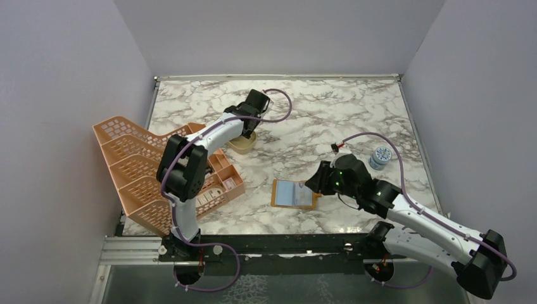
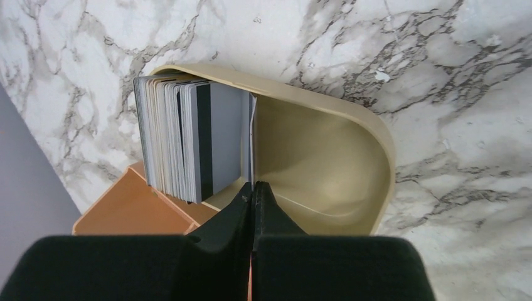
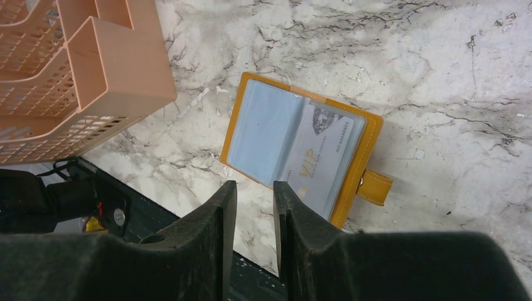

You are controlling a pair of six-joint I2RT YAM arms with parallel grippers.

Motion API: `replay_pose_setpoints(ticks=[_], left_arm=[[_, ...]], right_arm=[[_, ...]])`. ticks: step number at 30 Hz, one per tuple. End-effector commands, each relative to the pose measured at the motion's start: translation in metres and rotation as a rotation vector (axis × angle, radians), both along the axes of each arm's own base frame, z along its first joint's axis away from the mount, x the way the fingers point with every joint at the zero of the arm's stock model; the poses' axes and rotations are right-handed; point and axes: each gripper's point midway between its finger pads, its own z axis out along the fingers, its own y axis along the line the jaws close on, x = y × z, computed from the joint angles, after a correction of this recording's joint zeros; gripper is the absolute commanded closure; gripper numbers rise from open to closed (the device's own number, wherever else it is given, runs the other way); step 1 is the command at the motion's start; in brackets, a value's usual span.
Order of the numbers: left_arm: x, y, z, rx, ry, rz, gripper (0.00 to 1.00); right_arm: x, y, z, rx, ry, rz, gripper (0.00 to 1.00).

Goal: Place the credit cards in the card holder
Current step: Pick up the credit card from the storage box.

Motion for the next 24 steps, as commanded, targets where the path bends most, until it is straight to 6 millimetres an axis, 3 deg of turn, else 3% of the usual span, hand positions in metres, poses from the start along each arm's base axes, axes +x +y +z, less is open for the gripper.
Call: replay_pose_setpoints(ticks=[1,11,12,17,24], left_arm=[[-0.01,-0.02,0.036,-0.179,-0.015,0.012,1.0],[-0.042,-0.056,0.062,-0.467,0.046,-0.021,1.0],[-0.047,-0.062,0.072,-0.517,0.044,-0.035,1.0],[-0.087,-0.094,0.086,-0.755,0.15,-0.114,1.0],[-0.147,-0.133,0.122,-1.106,0.314,-0.248,1.0]], right_arm=[[-0.002,0.003,0.01,0.038,-0.014,0.011,0.71],[-0.003,0.015,0.026,0.118,-0.019,0.031,0.71],[-0.004,0.018,0.029,0.139,-0.019,0.036,0.71],[-0.004,0.03,0.049,0.266,-0.046,0.044,0.7],[-0.005,0.036,0.075,0.45,-0.055,0.006,0.71]])
